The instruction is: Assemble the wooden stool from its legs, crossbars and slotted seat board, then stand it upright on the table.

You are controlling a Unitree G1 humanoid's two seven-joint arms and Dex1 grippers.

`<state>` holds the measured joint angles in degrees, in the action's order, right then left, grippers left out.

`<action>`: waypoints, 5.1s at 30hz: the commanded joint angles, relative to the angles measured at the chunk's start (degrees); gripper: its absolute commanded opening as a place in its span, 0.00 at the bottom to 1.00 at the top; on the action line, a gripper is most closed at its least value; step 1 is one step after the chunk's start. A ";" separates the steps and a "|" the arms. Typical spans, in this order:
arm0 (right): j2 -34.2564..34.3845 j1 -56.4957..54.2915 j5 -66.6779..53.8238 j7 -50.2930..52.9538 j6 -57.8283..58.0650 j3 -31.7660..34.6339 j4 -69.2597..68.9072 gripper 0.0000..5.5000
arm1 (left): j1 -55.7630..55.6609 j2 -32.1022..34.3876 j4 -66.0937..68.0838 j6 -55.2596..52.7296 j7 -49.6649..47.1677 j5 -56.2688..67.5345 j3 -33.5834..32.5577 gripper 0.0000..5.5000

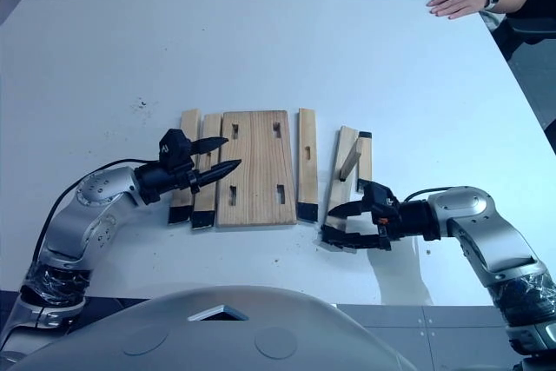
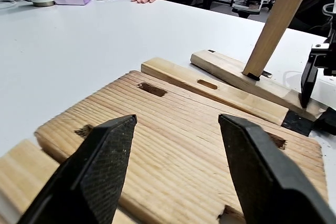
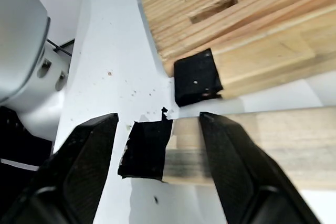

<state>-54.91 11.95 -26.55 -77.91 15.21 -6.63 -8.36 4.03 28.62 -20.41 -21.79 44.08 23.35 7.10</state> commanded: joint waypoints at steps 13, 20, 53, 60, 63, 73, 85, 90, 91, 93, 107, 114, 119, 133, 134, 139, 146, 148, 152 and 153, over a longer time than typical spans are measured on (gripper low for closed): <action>-3.48 17.12 3.87 14.00 8.48 24.35 -28.94 0.62 | 6.01 0.62 -5.72 -1.03 -2.98 0.11 -1.52 0.53; 5.04 28.50 7.81 33.22 28.67 23.61 -43.38 0.67 | 12.49 0.29 -8.57 -0.72 -5.65 -1.45 -0.71 0.53; 27.14 19.31 3.67 58.10 46.23 14.90 -38.00 0.57 | 8.86 0.91 -7.56 -3.12 -5.61 -1.58 0.23 0.53; 30.04 14.45 3.45 59.09 40.13 17.06 -37.53 0.40 | 8.17 0.28 -5.12 -2.65 -5.92 -2.26 -0.39 0.53; 31.31 10.53 3.68 59.93 35.97 19.46 -38.40 0.37 | 7.59 0.55 -5.03 -3.05 -6.41 -2.82 -0.62 0.53; 33.58 -8.44 -18.19 57.97 33.48 28.85 -40.25 0.37 | -4.58 -4.47 -10.58 -14.63 -12.00 18.13 -12.75 0.53; 13.39 -17.35 -54.69 40.16 38.21 28.73 -29.63 0.37 | -16.67 -1.98 -12.96 -25.98 -13.60 60.18 -16.27 0.68; 8.52 -17.58 -52.14 30.70 38.86 25.40 -25.53 0.37 | -18.83 -0.95 -12.99 -25.27 -11.32 61.37 -14.89 0.68; 8.15 -17.97 -52.54 29.85 38.92 25.07 -25.11 0.37 | -19.34 -0.97 -12.44 -25.12 -11.10 60.92 -14.57 0.68; 7.73 -18.76 -53.02 28.64 38.81 24.27 -24.59 0.37 | -19.75 -0.86 -11.96 -24.74 -10.25 59.50 -13.97 0.68; 6.99 -19.07 -50.17 25.93 37.12 22.54 -24.98 0.37 | -17.28 0.98 -11.46 -22.91 -0.93 50.33 -11.00 0.53; 6.08 -18.31 -46.19 22.94 35.65 21.73 -24.71 0.37 | -16.51 1.72 -11.91 -22.45 1.78 48.61 -10.78 0.37; 5.58 -18.11 -43.19 22.43 35.05 20.70 -24.76 0.37 | -16.16 1.70 -12.18 -22.13 2.68 48.00 -10.77 0.37; 5.69 -12.10 -36.65 22.74 31.44 26.92 -19.02 0.51 | -5.62 15.54 -11.69 -16.47 14.30 35.34 -21.31 0.37; 5.79 -11.83 -36.49 22.91 31.21 27.54 -18.66 0.51 | -4.00 16.98 -12.21 -15.54 16.10 33.75 -21.65 0.37; 6.96 -9.89 -35.12 23.52 29.90 28.03 -19.37 0.51 | 0.41 22.30 -13.02 -9.60 24.24 24.78 -19.76 0.37; 7.93 -7.51 -31.56 23.79 27.59 26.23 -21.54 0.51 | 0.25 23.69 -11.02 -5.49 27.48 19.13 -17.20 0.37; 7.90 -6.93 -30.53 23.56 26.93 25.83 -21.71 0.51 | 0.60 24.16 -10.27 -4.78 28.14 18.18 -17.33 0.37; 8.19 -6.24 -29.32 23.61 26.07 25.06 -22.28 0.51 | 0.10 24.74 -8.55 -4.13 29.08 17.25 -17.85 0.37; 8.26 -6.18 -29.24 23.71 25.97 24.93 -22.39 0.51 | 0.08 24.99 -8.17 -3.86 29.35 16.89 -17.90 0.37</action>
<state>-47.02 5.65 -56.47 -54.34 41.99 18.63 -29.88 4.55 52.21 -29.38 -26.31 72.68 41.38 -10.37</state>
